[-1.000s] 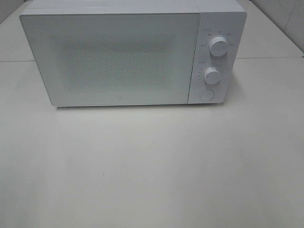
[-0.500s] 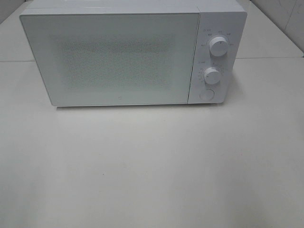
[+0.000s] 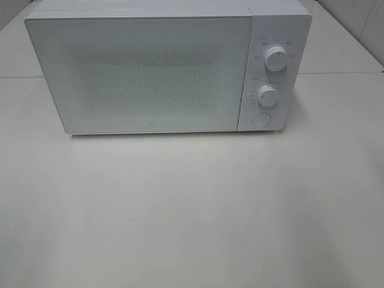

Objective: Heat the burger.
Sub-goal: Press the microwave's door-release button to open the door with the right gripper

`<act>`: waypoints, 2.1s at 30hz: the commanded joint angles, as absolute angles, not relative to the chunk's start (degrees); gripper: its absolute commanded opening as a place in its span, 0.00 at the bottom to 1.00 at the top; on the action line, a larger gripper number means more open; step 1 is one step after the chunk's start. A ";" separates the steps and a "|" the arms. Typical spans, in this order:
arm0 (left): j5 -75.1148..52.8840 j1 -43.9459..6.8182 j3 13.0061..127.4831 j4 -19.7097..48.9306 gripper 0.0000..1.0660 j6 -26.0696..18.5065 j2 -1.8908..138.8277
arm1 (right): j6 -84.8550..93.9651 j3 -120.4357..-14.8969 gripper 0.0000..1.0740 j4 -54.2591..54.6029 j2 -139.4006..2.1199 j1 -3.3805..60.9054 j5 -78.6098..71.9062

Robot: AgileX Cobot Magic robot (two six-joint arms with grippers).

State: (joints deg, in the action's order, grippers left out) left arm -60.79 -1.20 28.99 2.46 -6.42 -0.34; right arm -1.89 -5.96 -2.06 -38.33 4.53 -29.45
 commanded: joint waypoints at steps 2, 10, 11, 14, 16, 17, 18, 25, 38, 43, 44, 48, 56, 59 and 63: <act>-59.93 -1.32 28.93 2.69 0.98 -6.07 -1.26 | 1.03 -5.84 0.00 -2.81 -47.04 4.18 -39.65; -59.93 -1.32 28.93 2.69 0.98 -6.07 -1.26 | 1.26 -5.84 0.00 -2.58 -61.54 4.18 -52.14; -59.93 -1.32 28.93 2.69 0.98 -6.07 -1.26 | 1.26 -5.84 0.00 -2.58 -62.97 4.18 -53.00; -59.93 -1.32 28.93 2.69 0.98 -6.07 -1.26 | 0.86 -5.84 0.00 -2.58 -66.06 4.18 -54.89; -59.93 -1.32 28.93 2.69 0.98 -6.07 -1.26 | 0.46 -5.84 0.00 -2.64 -67.72 4.18 -55.63; -59.93 -1.32 28.93 2.69 0.98 -6.07 -1.26 | -0.34 -5.84 0.00 -2.81 -69.39 4.18 -56.32; -59.93 -1.32 28.93 2.69 0.98 -6.07 -1.26 | -0.34 -5.84 0.00 -2.81 -69.39 4.18 -56.32; -59.93 -1.32 28.93 2.69 0.98 -6.07 -1.26 | -9.85 -5.90 0.00 -5.61 -74.71 4.24 -57.52; -59.93 -1.32 28.93 2.69 0.98 -6.07 -1.26 | -23.78 -10.71 0.00 -2.12 -88.87 16.21 -60.50; -59.93 -1.32 28.93 2.69 0.98 -6.07 -1.26 | -38.50 -13.18 0.00 -3.84 -92.07 17.13 -60.39; -59.93 -1.32 28.93 2.69 0.98 -6.07 -1.26 | -38.50 -13.18 0.00 -3.84 -92.07 17.13 -60.39; -59.93 -1.32 28.93 2.69 0.98 -6.07 -1.26 | -47.27 -14.15 0.01 -4.13 -93.79 17.13 -59.82; -59.93 -1.32 28.93 2.69 0.98 -6.07 -1.26 | -61.76 -15.53 0.00 -3.61 -96.03 17.13 -60.22; -59.93 -1.32 28.93 2.69 0.98 -6.07 -1.26 | -68.41 -17.25 0.00 -3.84 -98.09 17.13 -60.45; -59.93 -1.32 28.93 2.69 0.98 -6.07 -1.26 | -76.72 -20.45 0.00 -4.13 -101.47 17.13 -60.39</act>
